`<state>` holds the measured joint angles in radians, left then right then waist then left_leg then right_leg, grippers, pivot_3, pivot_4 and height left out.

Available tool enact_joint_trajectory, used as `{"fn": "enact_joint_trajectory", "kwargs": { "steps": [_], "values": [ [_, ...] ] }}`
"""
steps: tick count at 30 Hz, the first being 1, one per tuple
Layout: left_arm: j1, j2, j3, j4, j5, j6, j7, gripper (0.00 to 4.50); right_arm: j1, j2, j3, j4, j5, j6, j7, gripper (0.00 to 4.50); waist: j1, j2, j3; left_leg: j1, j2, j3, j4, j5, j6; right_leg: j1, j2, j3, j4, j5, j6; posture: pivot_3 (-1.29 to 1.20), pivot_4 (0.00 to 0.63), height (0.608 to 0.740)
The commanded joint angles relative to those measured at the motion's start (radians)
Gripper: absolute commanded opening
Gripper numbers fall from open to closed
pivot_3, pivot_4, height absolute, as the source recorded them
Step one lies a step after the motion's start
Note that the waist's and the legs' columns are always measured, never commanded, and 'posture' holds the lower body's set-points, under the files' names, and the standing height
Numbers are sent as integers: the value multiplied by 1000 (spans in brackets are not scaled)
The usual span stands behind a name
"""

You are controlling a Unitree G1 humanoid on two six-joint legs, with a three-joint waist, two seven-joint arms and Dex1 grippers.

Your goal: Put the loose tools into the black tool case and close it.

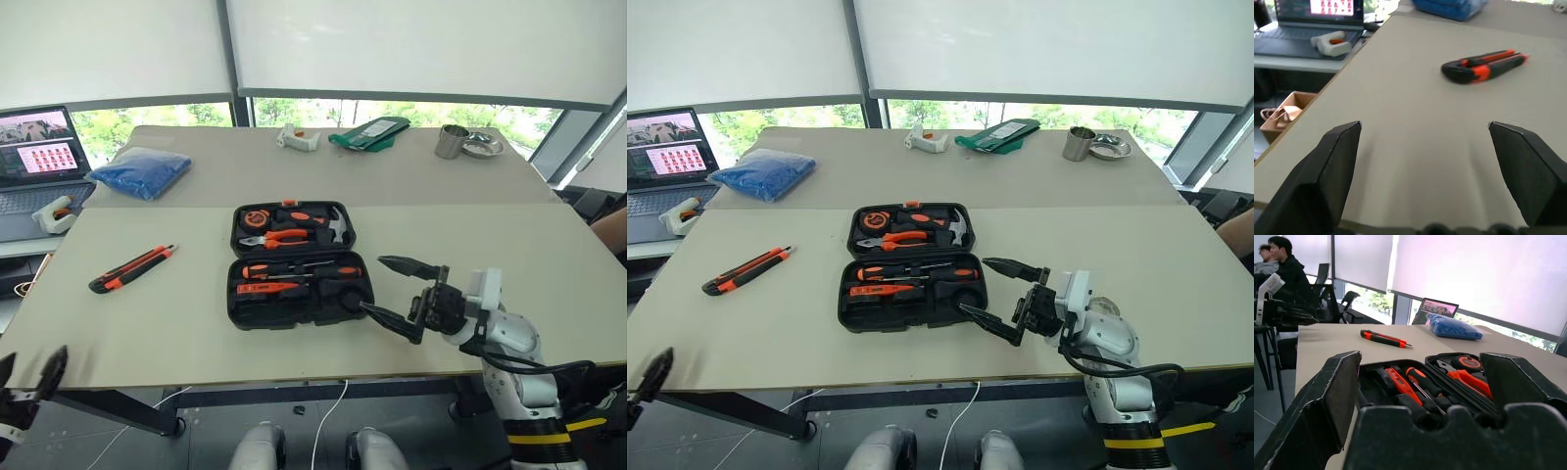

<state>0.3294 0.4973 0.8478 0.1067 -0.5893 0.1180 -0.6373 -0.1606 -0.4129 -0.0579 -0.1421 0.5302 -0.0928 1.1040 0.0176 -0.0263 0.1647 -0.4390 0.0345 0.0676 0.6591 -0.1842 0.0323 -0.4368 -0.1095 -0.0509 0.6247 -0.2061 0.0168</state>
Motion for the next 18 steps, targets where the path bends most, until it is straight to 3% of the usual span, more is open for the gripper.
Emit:
{"fn": "enact_joint_trajectory", "kwargs": {
  "steps": [1, 10, 18],
  "values": [
    [-86, 87, -51, 35, 47, 23, 33, 4462, -8, -8, -12, -28, 2, -21, -10, 4500, 5, 0, 0, 0, 0, 0, 0, 0, 0, 0, 0, 0, 0, 0, 0, 0, 150, 740],
    [-537, 316, -340, 297, 165, 164, -38, 4462, -10, -19, -8, -31, -15, -23, -30, 4500, 7, -1, 0, -1, 0, 1, 0, 0, 0, 0, 1, -2, 1, 1, -1, 0, 150, 740],
    [-889, 401, -585, 683, 333, 184, -188, 4462, -6, -38, -20, -51, -16, -16, -55, 4500, -16, -1, 0, -2, 0, 7, 0, 3, 5, 2, 8, 0, 1, 5, 6, 0, 150, 740]
  ]
}}
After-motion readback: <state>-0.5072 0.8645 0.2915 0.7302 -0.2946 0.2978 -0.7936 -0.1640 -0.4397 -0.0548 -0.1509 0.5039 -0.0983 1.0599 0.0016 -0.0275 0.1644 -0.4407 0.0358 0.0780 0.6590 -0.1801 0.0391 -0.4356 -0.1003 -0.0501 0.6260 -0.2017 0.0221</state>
